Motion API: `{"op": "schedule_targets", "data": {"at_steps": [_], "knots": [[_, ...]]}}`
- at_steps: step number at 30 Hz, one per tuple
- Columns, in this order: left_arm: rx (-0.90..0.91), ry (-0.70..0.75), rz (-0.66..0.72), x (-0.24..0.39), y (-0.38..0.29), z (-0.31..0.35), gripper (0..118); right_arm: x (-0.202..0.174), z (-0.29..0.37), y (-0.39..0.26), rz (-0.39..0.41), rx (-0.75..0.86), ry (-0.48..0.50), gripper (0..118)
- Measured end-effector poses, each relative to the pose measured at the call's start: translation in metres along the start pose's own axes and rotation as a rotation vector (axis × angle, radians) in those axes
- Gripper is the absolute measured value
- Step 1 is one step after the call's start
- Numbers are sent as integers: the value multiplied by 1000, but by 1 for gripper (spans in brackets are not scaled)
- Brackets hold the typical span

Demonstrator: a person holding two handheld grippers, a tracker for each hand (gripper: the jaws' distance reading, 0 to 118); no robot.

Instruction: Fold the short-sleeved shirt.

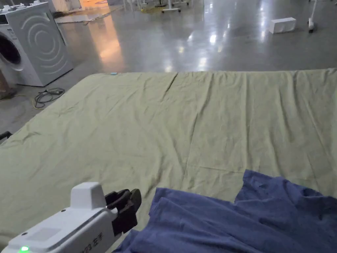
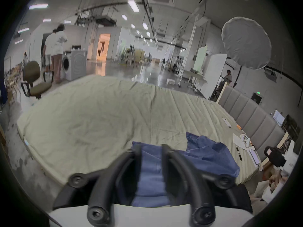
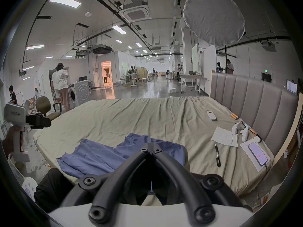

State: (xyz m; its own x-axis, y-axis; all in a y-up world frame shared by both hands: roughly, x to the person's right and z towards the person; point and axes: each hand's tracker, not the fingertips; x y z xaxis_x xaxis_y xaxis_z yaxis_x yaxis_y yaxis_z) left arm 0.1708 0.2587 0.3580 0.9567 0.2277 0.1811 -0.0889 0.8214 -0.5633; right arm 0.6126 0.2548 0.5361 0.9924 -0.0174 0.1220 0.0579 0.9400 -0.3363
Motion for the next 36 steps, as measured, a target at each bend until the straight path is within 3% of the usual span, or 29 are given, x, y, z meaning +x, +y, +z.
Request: {"op": "schedule_targets", "data": {"at_steps": [1,3,4,7,11,20,21,22,23,24,30,32,35,36], "knots": [[-27,-9,7,-4,2,-18,27,2,-4,-2,0,-17,-3,0],[-81,-12,-7,-8,4,-55,47,4,-11,-6,12,-59,-19,0],[-117,-22,-12,-9,4,-72,50,5,-14,-8,20,-73,-27,0],[-234,17,-38,-11,5,-136,52,9,-25,-14,9,-114,-41,0],[-357,14,-19,-13,5,-204,52,13,-39,-23,-78,-154,-51,0],[-502,82,-114,-13,-14,-270,53,12,-49,-41,-32,-229,-41,0],[-496,94,-125,-9,-12,-267,48,13,-49,-43,-35,-234,-39,0],[-508,101,-154,-6,-12,-266,36,14,-48,-47,-41,-239,-38,0],[-519,100,-194,0,-11,-263,13,15,-48,-49,-47,-243,-35,0],[-525,99,-216,5,-12,-261,8,15,-49,-50,-54,-248,-31,0],[-597,140,-439,37,-37,-271,7,21,-53,-46,-80,-253,-28,0],[-638,133,-401,37,-31,-281,7,27,-62,-37,-61,-238,-21,0],[-698,109,-371,31,-18,-288,7,36,-87,-11,31,-196,4,1],[-713,99,-357,29,-15,-290,7,41,-103,-2,57,-222,24,16]]}}
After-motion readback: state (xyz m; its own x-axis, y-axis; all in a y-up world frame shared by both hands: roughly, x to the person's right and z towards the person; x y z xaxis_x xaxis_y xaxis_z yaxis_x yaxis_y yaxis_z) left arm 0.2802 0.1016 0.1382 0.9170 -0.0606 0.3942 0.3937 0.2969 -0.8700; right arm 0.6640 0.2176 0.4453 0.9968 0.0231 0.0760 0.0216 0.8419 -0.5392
